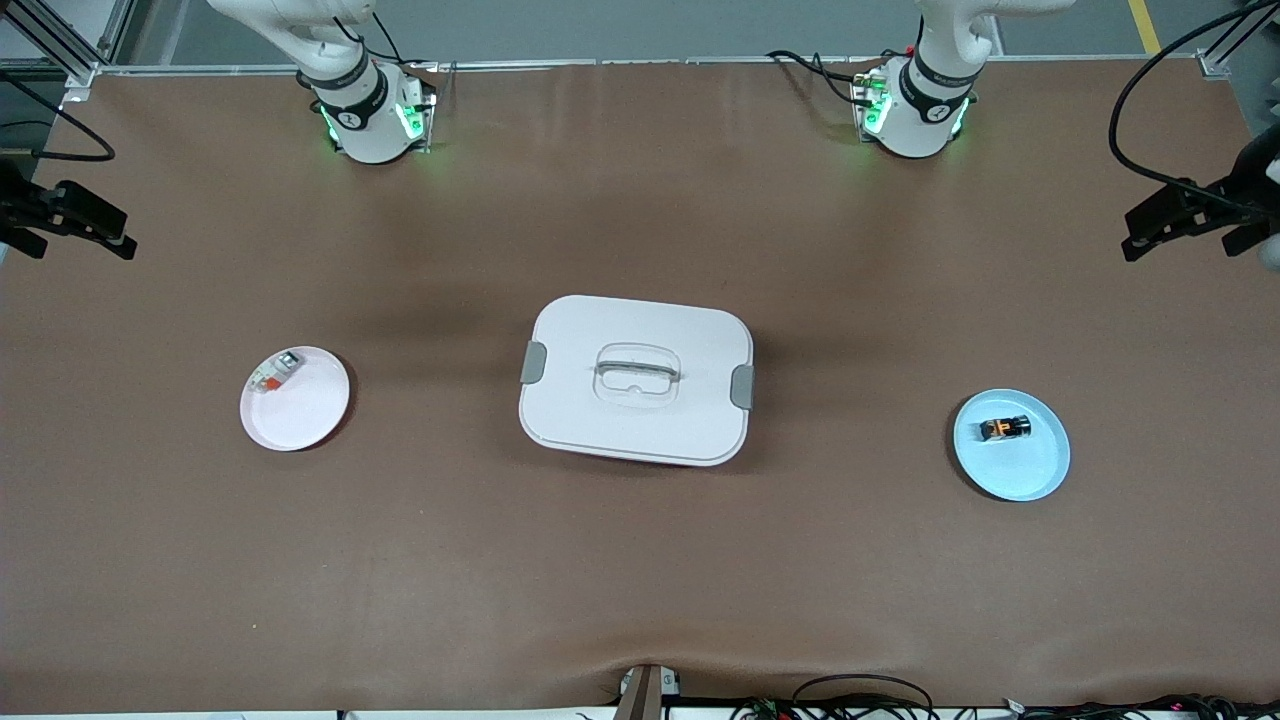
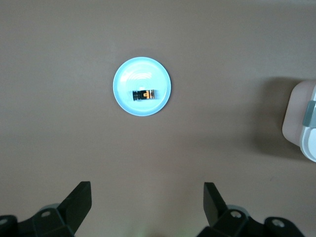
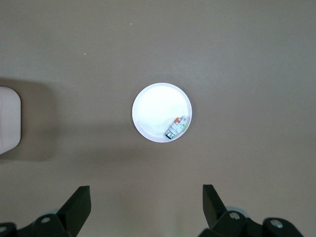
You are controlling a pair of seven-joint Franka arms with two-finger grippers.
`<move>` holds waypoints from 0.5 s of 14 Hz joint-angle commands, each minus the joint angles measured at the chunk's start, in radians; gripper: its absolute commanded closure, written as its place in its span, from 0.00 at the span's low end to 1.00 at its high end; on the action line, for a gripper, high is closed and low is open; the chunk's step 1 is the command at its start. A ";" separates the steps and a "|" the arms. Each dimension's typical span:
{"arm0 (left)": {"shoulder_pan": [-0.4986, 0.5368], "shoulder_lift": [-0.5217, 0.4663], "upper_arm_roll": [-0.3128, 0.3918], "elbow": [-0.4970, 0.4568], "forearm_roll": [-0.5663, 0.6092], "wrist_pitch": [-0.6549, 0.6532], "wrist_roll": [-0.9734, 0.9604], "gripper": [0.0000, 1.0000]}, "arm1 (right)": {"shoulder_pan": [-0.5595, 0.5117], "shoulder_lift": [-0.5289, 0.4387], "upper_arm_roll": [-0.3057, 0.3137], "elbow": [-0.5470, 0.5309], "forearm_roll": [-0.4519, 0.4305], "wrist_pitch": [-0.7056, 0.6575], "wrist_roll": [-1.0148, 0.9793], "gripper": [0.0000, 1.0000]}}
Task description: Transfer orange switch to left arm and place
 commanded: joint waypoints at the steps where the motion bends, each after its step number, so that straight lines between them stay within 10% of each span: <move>1: -0.008 -0.077 0.012 -0.110 -0.028 0.050 0.006 0.00 | -0.009 -0.007 0.007 0.005 0.005 -0.009 -0.014 0.00; 7: -0.005 -0.084 0.002 -0.125 -0.042 0.071 -0.011 0.00 | -0.009 -0.007 0.008 0.005 0.005 -0.009 -0.014 0.00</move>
